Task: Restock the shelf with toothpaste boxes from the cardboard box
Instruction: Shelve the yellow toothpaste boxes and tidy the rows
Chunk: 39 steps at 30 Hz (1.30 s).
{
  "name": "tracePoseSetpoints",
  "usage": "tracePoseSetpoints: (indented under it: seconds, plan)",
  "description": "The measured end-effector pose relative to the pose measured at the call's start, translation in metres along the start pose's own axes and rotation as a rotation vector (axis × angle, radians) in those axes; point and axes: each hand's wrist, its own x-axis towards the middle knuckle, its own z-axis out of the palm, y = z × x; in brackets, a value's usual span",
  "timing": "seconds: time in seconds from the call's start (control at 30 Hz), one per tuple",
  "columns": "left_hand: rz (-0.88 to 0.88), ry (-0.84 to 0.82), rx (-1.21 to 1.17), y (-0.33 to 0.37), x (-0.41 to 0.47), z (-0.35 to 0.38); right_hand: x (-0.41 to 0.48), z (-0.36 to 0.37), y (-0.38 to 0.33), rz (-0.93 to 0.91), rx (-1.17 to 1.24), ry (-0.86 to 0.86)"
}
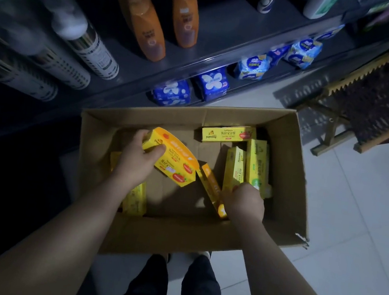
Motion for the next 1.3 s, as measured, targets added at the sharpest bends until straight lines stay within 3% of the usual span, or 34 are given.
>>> tracePoseSetpoints:
  seconds: [0.23, 0.43, 0.77, 0.93, 1.1, 1.3]
  plan:
    - [0.013, 0.077, -0.077, -0.01, -0.006, -0.008, 0.003, 0.006, -0.002, 0.0, 0.032, -0.077]
    - [0.046, 0.117, -0.086, -0.006, -0.021, -0.024, -0.012, -0.009, -0.002, -0.067, 0.368, -0.155]
    - [0.066, 0.239, -0.303, 0.029, -0.077, -0.093, -0.084, -0.074, -0.02, -0.19, 0.831, -0.296]
    - [0.099, 0.33, -0.363, 0.045, -0.118, -0.134, -0.128, -0.114, -0.042, -0.337, 0.79, -0.263]
    - [0.161, 0.475, -0.393, 0.059, -0.168, -0.158, -0.161, -0.152, -0.07, -0.518, 0.702, -0.365]
    - [0.137, 0.756, -0.455, 0.06, -0.239, -0.165, -0.203, -0.18, -0.099, -0.727, 0.571, -0.394]
